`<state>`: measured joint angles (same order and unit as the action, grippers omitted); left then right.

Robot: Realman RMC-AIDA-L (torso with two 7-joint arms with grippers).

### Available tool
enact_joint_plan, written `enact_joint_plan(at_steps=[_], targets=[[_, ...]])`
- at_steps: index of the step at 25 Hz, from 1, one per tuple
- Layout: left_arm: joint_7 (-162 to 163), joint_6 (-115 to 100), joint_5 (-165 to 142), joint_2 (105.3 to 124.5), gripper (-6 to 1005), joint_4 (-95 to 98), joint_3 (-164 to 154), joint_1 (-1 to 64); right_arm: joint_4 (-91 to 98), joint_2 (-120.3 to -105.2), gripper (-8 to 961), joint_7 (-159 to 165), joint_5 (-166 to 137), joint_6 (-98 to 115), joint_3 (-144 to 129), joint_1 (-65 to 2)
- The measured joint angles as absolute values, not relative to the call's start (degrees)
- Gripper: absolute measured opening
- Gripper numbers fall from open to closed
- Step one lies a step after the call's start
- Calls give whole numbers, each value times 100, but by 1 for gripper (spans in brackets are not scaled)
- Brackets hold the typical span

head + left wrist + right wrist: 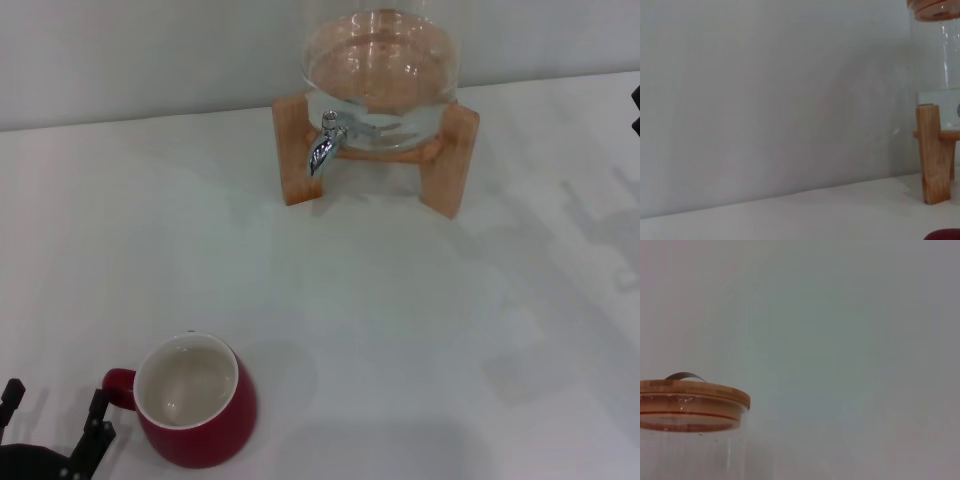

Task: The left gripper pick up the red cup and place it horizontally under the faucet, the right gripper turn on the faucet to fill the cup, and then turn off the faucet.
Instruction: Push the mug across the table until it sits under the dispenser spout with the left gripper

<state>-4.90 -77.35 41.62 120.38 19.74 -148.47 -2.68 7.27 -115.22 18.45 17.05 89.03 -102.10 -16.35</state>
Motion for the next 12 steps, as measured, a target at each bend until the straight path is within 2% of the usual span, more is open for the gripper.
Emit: enact_joint_plan(at_steps=[12], targets=[[-520,-7710,4158,12039,881,1987,-14939,-240,729,-11522,785,1845,1705,8908,-10195,-1635]])
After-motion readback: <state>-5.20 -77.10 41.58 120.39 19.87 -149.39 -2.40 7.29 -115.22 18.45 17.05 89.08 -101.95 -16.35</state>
